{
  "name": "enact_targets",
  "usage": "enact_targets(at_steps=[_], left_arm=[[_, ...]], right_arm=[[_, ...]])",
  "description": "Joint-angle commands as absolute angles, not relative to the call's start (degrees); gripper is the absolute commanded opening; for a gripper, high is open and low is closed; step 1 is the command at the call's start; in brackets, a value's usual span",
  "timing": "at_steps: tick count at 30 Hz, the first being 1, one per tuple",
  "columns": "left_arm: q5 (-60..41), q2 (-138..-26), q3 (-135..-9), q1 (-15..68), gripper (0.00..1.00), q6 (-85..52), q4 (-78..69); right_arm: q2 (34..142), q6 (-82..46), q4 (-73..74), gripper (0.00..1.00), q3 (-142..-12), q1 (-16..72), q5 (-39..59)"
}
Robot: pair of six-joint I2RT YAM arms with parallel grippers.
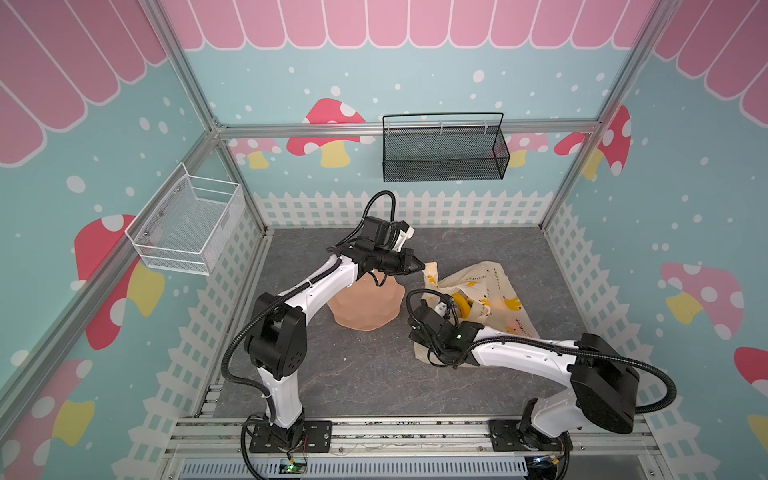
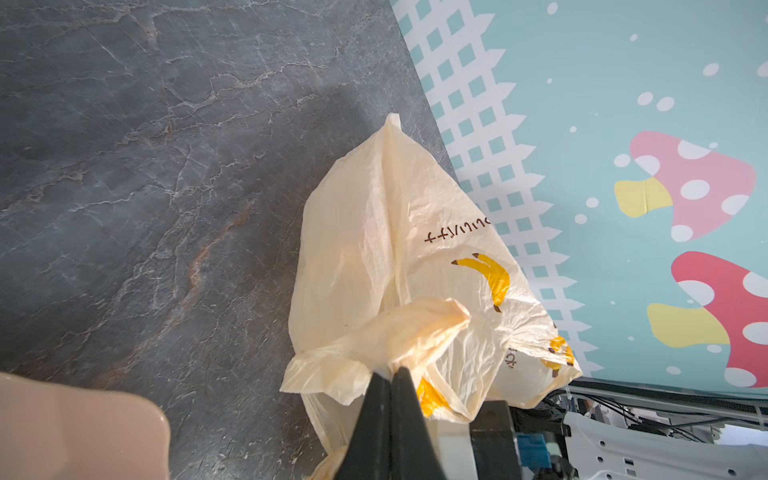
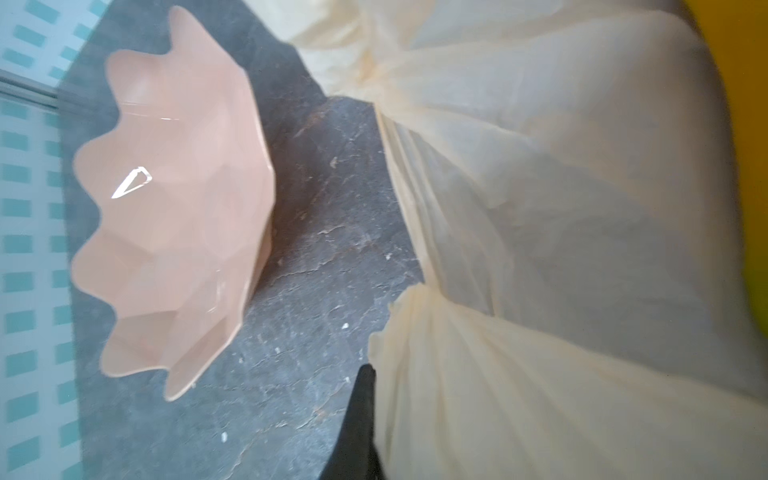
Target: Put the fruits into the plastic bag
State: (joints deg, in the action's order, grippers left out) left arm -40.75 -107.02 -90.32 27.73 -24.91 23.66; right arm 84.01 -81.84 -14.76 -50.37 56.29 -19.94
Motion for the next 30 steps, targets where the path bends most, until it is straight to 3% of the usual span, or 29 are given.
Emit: enact_targets(at_steps=[1,9,12,15,30], left_arm=[[-41.07,-104.85,-89.66,27.25,0.0,-24.68,22.36],[-41.13,-105.38,-89.89,27.16,0.0,-24.79,22.16],[-41.21,-105.64,-89.83,27.22,0.0,-24.87,22.2],[-41.35,-105.64,-89.66,27.19,0.0,-24.96,22.0],[-41.33,-105.23,-88.49,27.23,0.0,-25.47,20.95]], right_arm=[[80.3,-79.79,-10.45,0.0,-47.85,56.34,-18.15],[74.62,-79.23,-9.13,0.01,-44.46,55.77,-17.76],[75.69,-77.82,-13.15,0.37,-46.46,55.27,-16.5],[77.51,-76.48,-14.41,0.51,-47.57,54.78,-15.21],[89.06,-71.27,-20.52,0.61,-52.23,51.94,-8.72]])
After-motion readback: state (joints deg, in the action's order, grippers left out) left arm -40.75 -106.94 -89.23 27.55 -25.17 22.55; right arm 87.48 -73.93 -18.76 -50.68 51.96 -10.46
